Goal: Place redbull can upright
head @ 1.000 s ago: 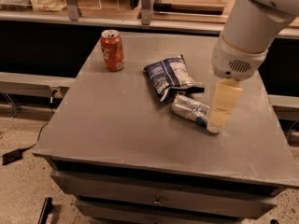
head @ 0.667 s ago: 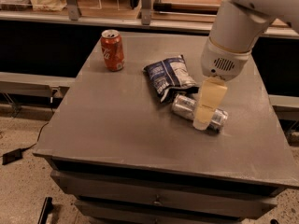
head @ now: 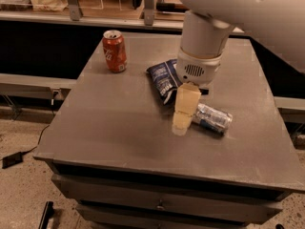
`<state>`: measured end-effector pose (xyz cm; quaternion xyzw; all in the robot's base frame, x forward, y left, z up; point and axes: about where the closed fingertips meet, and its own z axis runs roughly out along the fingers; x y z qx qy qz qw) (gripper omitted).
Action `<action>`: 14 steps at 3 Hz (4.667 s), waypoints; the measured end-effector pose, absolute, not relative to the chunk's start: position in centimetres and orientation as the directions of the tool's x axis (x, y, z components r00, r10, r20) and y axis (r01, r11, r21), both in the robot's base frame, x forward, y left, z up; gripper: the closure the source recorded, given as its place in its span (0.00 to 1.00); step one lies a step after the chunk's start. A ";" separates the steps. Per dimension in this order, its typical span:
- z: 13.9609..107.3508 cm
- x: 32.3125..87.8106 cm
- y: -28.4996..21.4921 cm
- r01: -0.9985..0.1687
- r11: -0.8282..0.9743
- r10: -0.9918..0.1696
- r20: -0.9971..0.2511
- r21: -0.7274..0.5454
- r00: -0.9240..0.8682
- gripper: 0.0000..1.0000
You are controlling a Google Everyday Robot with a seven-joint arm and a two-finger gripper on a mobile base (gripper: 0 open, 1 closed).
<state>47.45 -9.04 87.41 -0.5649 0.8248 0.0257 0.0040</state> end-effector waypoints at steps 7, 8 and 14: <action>83.8 47.4 -9.8 -0.891 0.452 -0.892 0.029 0.034 -0.451 0.45; 83.8 47.6 -8.7 -0.909 0.417 -0.908 0.032 0.018 -0.417 0.71; 91.1 45.7 -20.9 -0.811 0.585 -0.738 -0.415 0.000 -0.532 1.00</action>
Offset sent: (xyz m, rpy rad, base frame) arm -0.0134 0.0045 -0.0105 -0.1250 0.0520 -0.0557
